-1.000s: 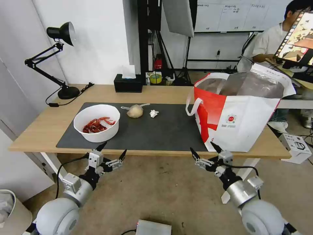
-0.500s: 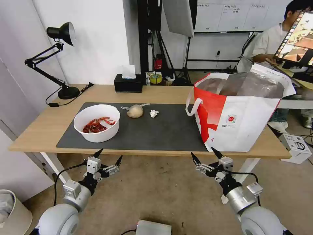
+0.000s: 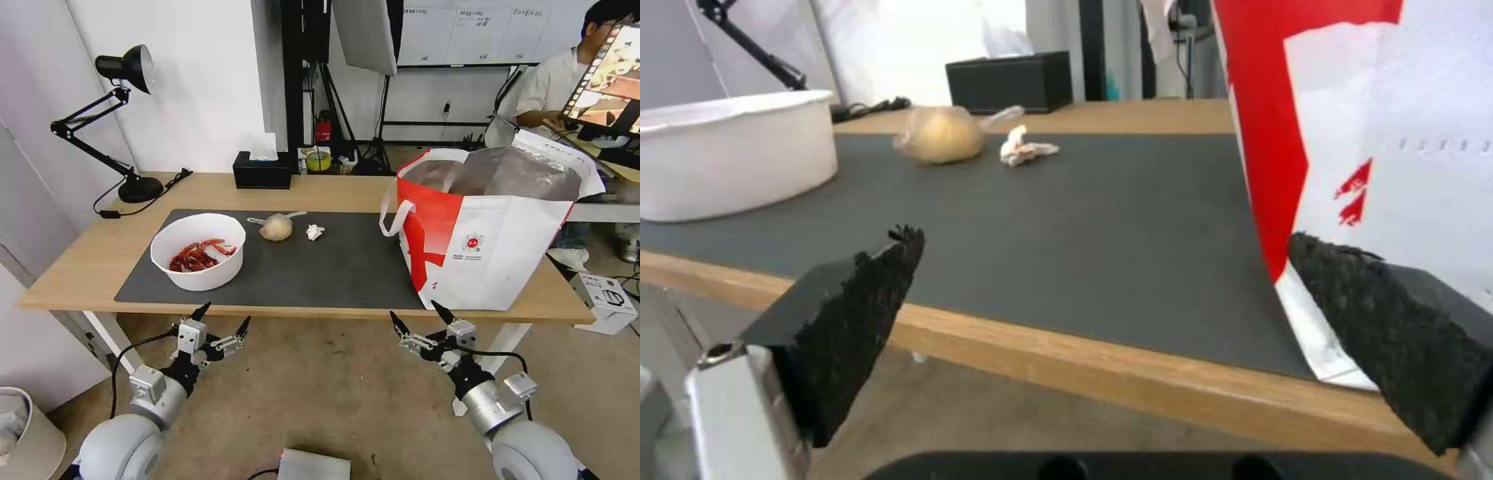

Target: Pick up the trash from the table and place it into the takeout bag.

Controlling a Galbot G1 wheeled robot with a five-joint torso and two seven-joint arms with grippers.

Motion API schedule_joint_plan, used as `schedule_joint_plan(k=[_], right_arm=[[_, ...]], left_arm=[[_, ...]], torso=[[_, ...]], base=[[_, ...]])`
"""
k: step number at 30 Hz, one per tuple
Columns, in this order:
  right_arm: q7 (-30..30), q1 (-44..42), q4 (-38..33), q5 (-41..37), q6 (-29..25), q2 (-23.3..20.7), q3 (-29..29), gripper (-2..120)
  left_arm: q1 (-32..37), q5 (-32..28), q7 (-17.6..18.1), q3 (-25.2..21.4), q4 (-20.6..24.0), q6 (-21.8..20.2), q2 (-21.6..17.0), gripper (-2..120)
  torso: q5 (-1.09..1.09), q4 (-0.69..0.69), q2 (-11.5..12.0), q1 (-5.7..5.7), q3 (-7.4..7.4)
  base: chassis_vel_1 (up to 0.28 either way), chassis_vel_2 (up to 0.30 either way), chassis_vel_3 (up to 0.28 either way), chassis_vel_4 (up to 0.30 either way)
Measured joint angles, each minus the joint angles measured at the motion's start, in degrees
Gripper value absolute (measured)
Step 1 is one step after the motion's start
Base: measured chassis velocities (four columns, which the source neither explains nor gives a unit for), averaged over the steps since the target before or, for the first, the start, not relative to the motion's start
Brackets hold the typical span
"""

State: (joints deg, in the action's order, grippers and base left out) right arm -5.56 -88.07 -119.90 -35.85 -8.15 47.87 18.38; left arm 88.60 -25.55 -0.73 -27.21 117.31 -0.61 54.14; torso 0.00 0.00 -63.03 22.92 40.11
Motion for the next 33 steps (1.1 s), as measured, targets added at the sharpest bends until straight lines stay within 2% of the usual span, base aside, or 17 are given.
schedule_joint_plan(k=[9, 17, 21, 24, 26, 28, 30, 32, 33], right_arm=[[0.1, 2.59, 0.14, -0.57, 0.67, 0.08, -1.52, 100], [0.18, 11.14, -0.05, -3.77, 4.53, -0.31, -6.77, 100], [0.04, 17.34, 1.7, -4.48, 6.46, -0.12, -10.81, 100], [-2.03, 28.13, 4.71, -5.58, 9.32, 0.2, -18.06, 100], [-2.53, 29.92, 5.4, -5.88, 10.06, 0.37, -19.23, 100], [-3.88, 35.16, 7.93, -7.19, 12.84, 1.45, -22.99, 100], [-4.32, 36.83, 8.87, -7.8, 13.8, 2.01, -24.24, 100], [-6.55, 42.65, 12.7, -10.65, 16.68, 4.74, -28.7, 100], [-6.55, 42.65, 12.7, -10.65, 16.68, 4.74, -28.7, 100]], left_arm=[[-0.36, -0.15, 0.0, 0.13, 0.27, 0.0, -0.06, 100], [-0.86, -0.53, 0.15, 0.09, 1.09, -0.08, -0.48, 100], [-1.03, -0.55, 0.3, 0.26, 1.64, -0.33, -0.49, 100], [-1.08, -0.58, 0.43, 0.03, 2.12, -0.45, -0.77, 100], [-1.08, -0.58, 0.49, -0.06, 2.2, -0.45, -0.8, 100], [-1.06, -0.58, 0.58, -0.21, 2.5, -0.46, -0.84, 100], [-1.05, -0.59, 0.59, -0.24, 2.58, -0.46, -0.84, 100], [-0.9, -0.59, 0.66, -0.29, 2.64, -0.48, -0.84, 100], [-0.9, -0.59, 0.66, -0.29, 2.64, -0.48, -0.84, 100]], torso=[[0.0, 0.0, 0.0, 0.0, 0.0], [0.0, 0.01, 0.0, 0.0, 0.0], [0.0, -0.01, 0.0, 0.0, 0.0], [0.0, 0.01, 0.0, 0.0, 0.01], [-0.01, 0.02, 0.0, 0.01, 0.01], [-0.01, 0.0, 0.0, 0.01, 0.01], [0.0, 0.0, 0.0, 0.01, 0.01], [0.0, 0.0, 0.0, 0.01, 0.01], [0.0, 0.0, 0.0, 0.01, 0.01]], base=[[0.0, 0.0, 0.0, 0.0], [0.0, 0.0, 0.0, 0.0], [0.0, 0.0, 0.0, 0.0], [0.0, 0.0, 0.0, 0.0], [0.0, 0.0, 0.0, 0.0], [0.0, 0.0, 0.0, 0.0], [0.0, 0.0, 0.0, 0.0], [0.0, 0.0, 0.0, 0.0], [0.0, 0.0, 0.0, 0.0]])
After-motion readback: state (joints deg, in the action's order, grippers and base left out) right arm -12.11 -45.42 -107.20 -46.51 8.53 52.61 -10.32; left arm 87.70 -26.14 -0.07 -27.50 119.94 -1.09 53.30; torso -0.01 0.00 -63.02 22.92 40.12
